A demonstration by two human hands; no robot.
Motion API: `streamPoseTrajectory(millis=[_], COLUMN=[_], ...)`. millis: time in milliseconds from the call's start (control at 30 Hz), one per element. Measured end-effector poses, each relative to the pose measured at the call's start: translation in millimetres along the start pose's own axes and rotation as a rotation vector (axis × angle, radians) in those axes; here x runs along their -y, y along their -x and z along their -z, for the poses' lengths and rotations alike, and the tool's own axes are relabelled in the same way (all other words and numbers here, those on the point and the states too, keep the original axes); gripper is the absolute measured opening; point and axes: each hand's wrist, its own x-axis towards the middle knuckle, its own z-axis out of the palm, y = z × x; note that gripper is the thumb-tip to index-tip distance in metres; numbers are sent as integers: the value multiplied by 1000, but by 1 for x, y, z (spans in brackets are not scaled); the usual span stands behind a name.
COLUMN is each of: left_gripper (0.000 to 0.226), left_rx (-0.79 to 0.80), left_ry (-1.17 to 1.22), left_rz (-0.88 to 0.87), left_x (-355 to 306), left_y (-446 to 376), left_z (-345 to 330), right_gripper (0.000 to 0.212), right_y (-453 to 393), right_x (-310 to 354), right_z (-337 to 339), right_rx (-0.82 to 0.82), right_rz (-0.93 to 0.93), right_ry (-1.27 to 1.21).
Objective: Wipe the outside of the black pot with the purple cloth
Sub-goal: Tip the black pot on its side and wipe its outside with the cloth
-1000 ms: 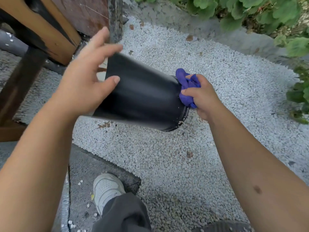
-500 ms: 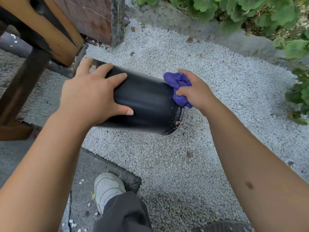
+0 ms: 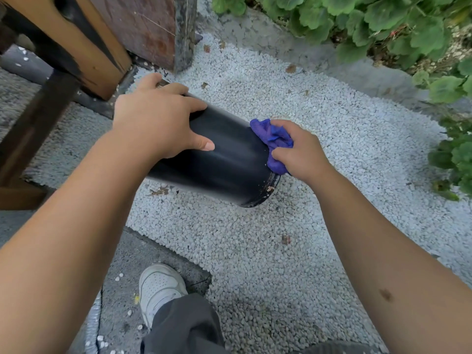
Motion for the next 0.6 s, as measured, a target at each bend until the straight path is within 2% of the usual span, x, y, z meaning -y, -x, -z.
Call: streamPoseTrajectory(millis=[167,267,333,400,433,467,500,533,600], left_gripper=[86,89,90,89,89,89,89,88,83], left_rx=[60,83,91,95,100,104,99,76,-25], left_ry=[-51,-76,-74,-83,-88,-95,-101,-102,-34], left_rz=[-30,-36,-31,-38,-38,-41,-47,-58,-90], left_x=[-11,-18,-20,-21,-21,-20,-18,-16,-12], left_y=[-15,-22,-25,-27,-29,-30,-31,-31,-29], left_z=[16,22,23,25,26,26,26,25,23], right_gripper=[63,64,53,38,32,25,23,30,45], right_y=[45,85,111,139,150,157,158,152,127], right_x=[-20,-39,-53,-73,-82,-88,-88,-83,-68], right_z=[-19,-40,-53,-64,-67,-71,-72,-71,-65], right_rx=[-151,-191,-99,160,213,161,27,-126,-385], right_rz=[210,249,310,249,151,7,-166,-323,-465], right_ry=[326,408,553,665,637,536,345,113,-345])
